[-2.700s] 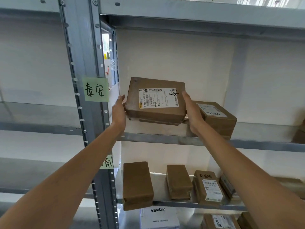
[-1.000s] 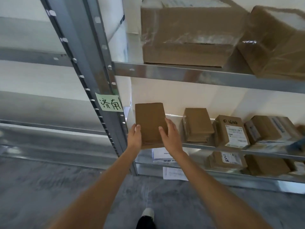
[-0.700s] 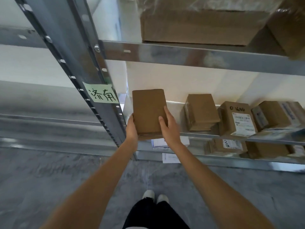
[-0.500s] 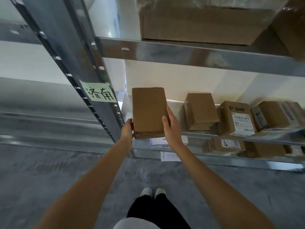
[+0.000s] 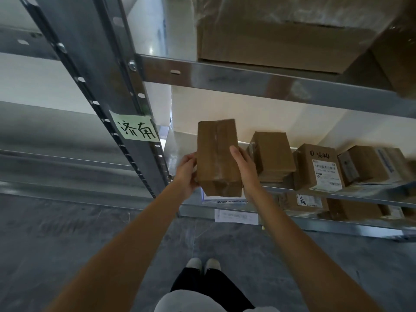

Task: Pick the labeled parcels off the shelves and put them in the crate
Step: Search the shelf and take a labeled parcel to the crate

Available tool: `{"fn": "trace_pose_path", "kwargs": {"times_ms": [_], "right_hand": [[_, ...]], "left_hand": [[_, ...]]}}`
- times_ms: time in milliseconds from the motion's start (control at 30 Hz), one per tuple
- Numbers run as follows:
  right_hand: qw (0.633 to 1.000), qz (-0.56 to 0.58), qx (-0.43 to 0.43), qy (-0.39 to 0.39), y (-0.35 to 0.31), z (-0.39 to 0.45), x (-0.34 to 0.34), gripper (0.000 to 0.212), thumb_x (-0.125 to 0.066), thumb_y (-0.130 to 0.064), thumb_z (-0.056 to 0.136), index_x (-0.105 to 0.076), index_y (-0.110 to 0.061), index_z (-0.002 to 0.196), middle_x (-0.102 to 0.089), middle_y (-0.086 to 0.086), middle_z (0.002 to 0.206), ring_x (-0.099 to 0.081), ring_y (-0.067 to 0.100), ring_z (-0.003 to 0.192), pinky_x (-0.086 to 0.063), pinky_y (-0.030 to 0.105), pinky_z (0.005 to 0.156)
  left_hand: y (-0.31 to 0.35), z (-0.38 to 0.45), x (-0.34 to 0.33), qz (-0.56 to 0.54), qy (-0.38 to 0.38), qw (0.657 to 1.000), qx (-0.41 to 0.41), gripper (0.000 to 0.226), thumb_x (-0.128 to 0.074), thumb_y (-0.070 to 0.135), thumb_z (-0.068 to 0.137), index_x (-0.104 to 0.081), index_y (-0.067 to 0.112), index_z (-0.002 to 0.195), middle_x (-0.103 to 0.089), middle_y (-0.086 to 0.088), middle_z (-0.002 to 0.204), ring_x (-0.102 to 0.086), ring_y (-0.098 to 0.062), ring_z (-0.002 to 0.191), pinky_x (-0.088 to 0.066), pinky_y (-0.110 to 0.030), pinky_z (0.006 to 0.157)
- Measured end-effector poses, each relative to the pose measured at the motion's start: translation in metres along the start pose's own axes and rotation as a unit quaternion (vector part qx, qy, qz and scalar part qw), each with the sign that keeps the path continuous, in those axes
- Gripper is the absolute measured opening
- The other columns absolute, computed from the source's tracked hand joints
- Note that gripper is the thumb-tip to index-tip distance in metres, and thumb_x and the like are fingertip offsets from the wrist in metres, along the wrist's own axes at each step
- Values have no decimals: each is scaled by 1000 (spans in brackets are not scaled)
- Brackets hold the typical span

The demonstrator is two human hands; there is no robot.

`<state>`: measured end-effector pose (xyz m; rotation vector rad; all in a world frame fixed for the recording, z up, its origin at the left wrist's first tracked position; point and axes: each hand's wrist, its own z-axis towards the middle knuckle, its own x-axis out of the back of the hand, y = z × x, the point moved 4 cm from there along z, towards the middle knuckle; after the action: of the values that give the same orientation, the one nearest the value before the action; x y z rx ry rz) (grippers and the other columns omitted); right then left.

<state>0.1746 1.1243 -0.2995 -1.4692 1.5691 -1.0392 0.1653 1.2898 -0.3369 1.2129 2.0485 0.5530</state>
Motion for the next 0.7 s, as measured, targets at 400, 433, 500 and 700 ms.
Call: {"fn": "trace_pose_path", "kwargs": {"times_ms": [400,433,500,700], "right_hand": [[990,129,-57,9,21,-1,37,44,-60,-42,93,-59,-23,133,-66,7,128,-65,27,114,-52,47,99],[993,105,-45,23,20,2,41,49,-61,-42,93,-52,-29,140,-60,4,136,-61,26,119,-49,49,102],[997,64,-19,33,16,6,41,48,-60,-34,96,-46,-43,142,-50,-1,147,-54,25,128,-46,51,106],[991,113,-71,-22,5,2,9,56,-44,-66,90,-66,-29,125,-72,4,117,-68,22,111,-52,43,98]], "left_hand": [[11,-1,0,107,-45,993,1,49,-72,38,82,-59,16,124,-68,-3,115,-65,-17,97,-56,-31,68],[12,1,2,91,-30,995,-18,46,-69,38,86,-56,17,124,-67,-3,114,-64,-18,98,-57,-33,73],[17,-1,1,56,-26,997,-42,47,-60,48,90,-52,20,127,-67,-6,118,-65,-23,104,-58,-40,81],[29,-13,-6,17,-14,997,-73,48,-37,51,96,-61,20,122,-71,-5,112,-68,-25,103,-59,-33,70]]}}
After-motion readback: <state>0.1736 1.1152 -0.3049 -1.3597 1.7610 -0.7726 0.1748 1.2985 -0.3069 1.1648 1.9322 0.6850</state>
